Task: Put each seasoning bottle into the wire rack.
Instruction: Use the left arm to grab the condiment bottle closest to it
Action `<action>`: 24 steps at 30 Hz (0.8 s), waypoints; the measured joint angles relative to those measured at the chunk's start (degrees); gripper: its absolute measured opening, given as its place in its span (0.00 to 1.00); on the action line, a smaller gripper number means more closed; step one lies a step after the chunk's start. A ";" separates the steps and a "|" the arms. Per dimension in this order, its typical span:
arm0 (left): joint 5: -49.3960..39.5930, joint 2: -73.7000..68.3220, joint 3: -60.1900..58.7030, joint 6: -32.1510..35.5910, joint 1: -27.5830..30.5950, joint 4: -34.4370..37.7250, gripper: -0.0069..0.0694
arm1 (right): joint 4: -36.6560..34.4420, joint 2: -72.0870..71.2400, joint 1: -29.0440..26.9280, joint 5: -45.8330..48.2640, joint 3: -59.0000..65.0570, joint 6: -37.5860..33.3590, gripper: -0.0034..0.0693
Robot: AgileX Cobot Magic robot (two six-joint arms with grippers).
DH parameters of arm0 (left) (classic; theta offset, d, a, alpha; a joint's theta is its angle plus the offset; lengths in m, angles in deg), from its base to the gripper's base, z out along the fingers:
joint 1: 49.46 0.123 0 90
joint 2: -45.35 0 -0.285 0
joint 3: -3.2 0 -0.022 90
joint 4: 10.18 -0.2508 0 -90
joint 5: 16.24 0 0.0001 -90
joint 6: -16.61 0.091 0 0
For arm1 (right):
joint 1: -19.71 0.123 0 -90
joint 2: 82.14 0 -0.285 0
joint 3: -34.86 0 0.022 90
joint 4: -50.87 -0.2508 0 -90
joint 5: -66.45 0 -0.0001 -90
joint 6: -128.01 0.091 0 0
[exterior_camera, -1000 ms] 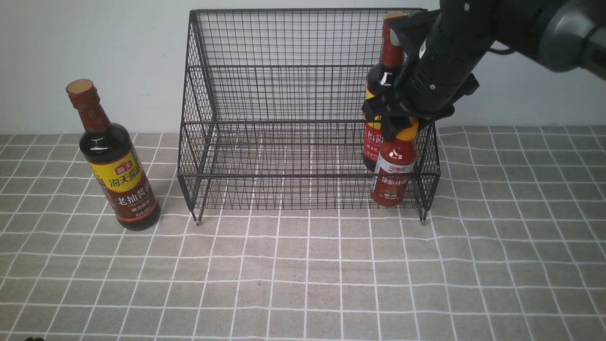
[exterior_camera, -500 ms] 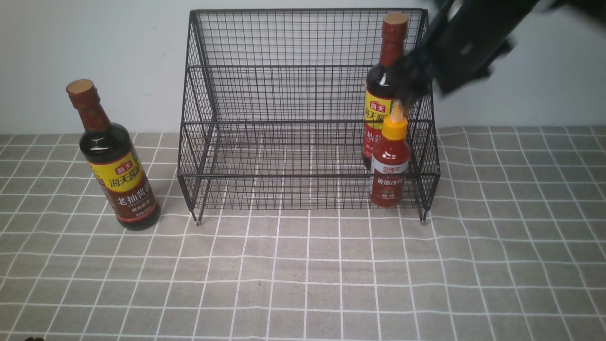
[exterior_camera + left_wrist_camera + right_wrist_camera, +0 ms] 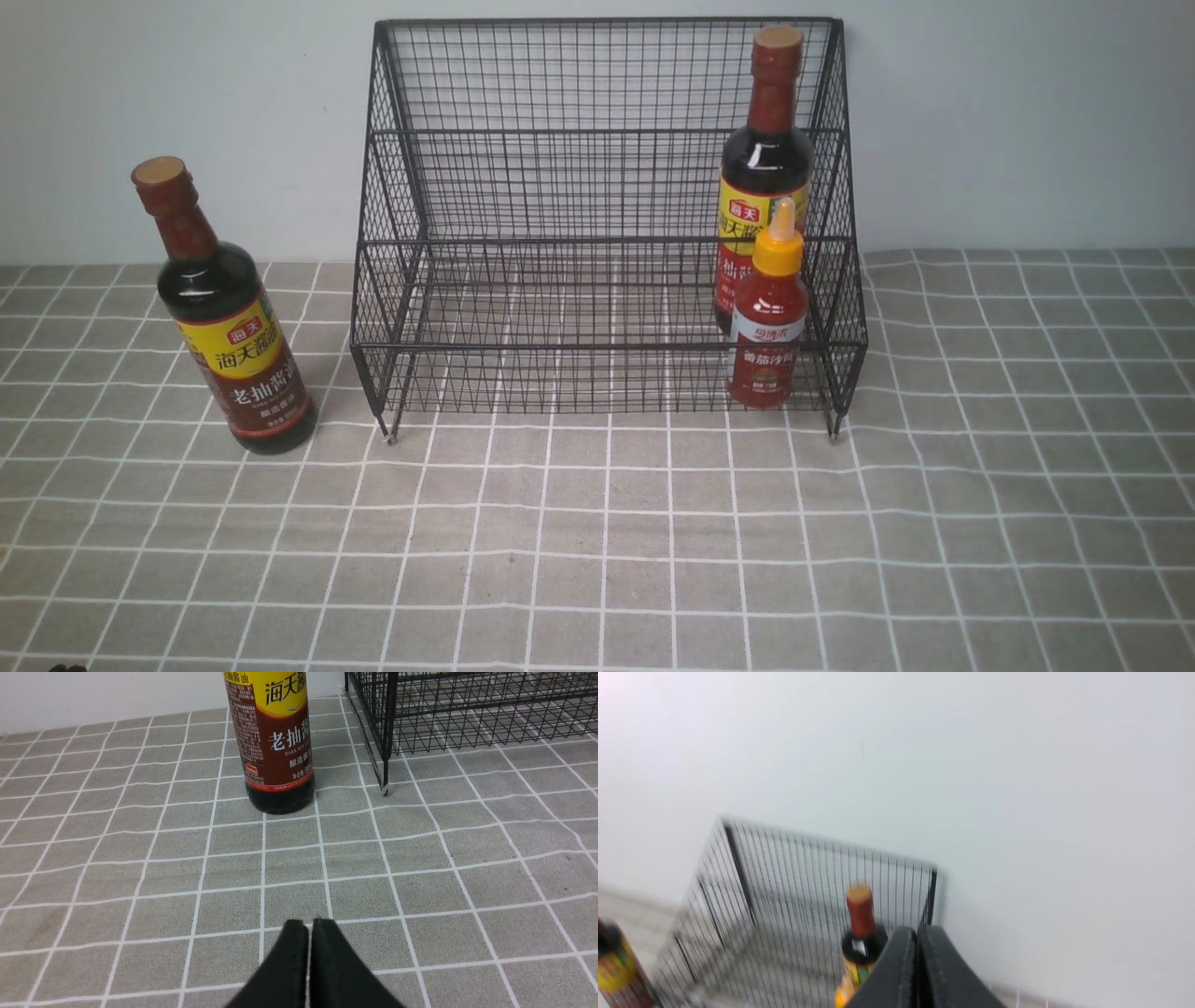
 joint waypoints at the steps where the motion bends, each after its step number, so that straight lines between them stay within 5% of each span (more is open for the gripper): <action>1: 0.00 0.00 0.00 0.00 0.00 0.00 0.08 | -0.18 -2.87 0.00 -1.32 1.93 0.42 0.03; 12: 0.00 0.00 0.00 0.00 0.00 0.00 0.08 | -3.40 -52.43 0.00 -41.99 59.29 4.06 0.03; 24: -0.02 0.00 0.00 0.00 0.00 0.00 0.08 | -7.33 -55.52 0.00 -49.14 76.25 5.64 0.03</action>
